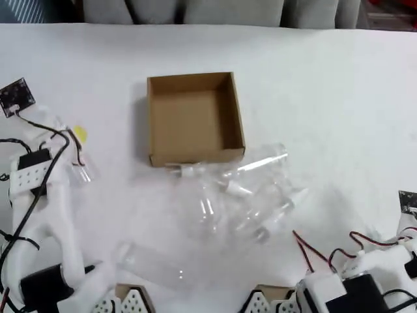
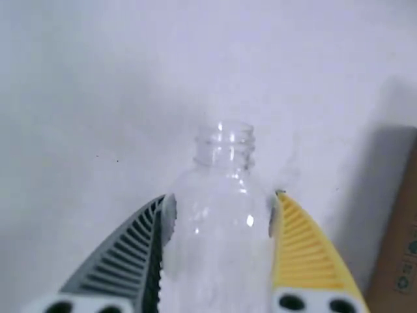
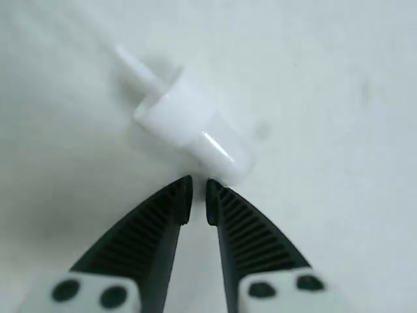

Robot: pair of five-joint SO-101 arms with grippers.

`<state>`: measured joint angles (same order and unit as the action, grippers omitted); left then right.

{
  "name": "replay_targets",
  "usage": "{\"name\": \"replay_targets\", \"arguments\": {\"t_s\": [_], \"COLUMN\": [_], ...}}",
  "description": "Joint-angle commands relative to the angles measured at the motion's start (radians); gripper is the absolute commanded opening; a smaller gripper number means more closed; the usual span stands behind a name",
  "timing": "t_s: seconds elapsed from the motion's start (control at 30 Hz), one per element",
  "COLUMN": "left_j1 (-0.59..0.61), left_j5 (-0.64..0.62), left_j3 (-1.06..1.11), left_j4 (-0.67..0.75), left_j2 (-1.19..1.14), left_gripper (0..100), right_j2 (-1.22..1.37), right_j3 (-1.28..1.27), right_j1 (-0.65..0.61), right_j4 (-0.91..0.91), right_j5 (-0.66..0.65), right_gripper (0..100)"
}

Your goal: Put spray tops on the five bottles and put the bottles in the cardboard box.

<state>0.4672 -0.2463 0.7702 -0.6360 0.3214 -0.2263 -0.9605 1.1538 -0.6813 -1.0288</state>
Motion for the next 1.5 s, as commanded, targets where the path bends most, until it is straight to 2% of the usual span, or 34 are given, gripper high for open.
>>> {"name": "replay_targets", "arguments": {"t_s": [0.0,0.1,0.4,0.77,1.0,1.17,1.3,1.47], "left_j1": [-0.012,-0.012,-0.012,-0.012,-0.012,-0.012,-0.012,-0.012], "left_j5": [0.008,0.008,0.008,0.008,0.008,0.008,0.008,0.008], "left_j3": [-0.005,0.011,0.011,0.011,0.011,0.011,0.011,0.012], "left_j4": [0.021,0.029,0.029,0.029,0.029,0.029,0.029,0.029], "left_j2": [0.053,0.054,0.054,0.054,0.054,0.054,0.054,0.054], "left_gripper": [3,3,3,3,3,3,3,3], "right_j2": [0.068,0.113,0.125,0.127,0.136,0.245,0.338,0.349], "right_j3": [0.092,0.149,0.293,0.321,0.324,0.417,0.508,0.537], "right_j1": [0.013,0.028,0.021,-0.054,-0.065,-0.073,-0.062,-0.044], "right_j4": [0.012,0.004,-0.119,-0.113,-0.068,-0.058,-0.061,-0.084], "right_j5": [0.026,0.086,0.124,0.236,0.244,0.245,0.316,0.339], "right_gripper": [1.6,1.6,1.6,1.6,1.6,1.6,1.6,1.6]}}
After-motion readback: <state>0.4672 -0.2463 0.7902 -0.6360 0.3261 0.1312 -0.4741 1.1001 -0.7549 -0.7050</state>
